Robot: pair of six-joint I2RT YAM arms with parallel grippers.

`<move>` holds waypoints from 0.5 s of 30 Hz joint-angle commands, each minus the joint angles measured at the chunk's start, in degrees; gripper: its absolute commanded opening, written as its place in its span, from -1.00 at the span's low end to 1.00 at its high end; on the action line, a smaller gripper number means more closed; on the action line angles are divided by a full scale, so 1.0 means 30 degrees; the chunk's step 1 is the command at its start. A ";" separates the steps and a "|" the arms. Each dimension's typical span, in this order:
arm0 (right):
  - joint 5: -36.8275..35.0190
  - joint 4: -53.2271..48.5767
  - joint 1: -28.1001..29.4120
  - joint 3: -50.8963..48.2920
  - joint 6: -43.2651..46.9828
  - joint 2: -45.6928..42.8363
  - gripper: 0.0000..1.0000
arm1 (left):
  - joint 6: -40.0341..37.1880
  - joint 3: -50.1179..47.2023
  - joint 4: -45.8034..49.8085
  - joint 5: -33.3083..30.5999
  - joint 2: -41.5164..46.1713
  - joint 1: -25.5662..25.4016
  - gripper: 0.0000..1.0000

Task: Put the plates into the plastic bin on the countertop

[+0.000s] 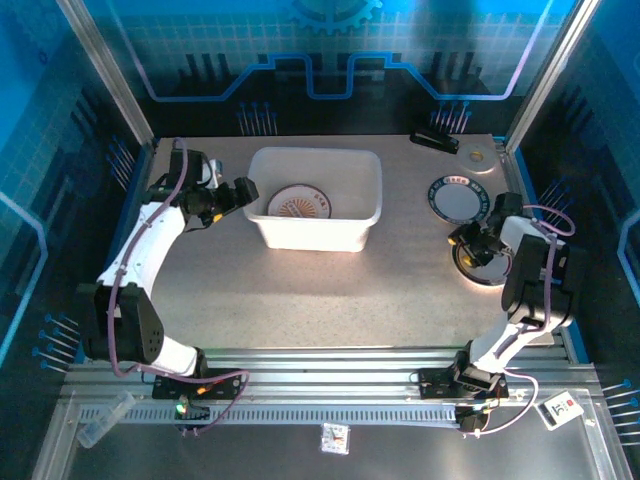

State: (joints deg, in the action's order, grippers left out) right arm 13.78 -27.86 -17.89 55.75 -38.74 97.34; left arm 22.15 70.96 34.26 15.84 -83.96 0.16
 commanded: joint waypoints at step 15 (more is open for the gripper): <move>0.0327 -0.3015 0.1428 -0.0245 -0.0574 -0.5094 0.18 | 0.0001 -0.0938 -0.0459 0.0575 0.1238 -0.0024 0.98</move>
State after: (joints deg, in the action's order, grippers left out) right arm 15.46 -31.33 -10.28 54.61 -42.13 85.62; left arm 22.17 69.43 33.93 15.97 -82.39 0.16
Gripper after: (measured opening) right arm 0.585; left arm 0.992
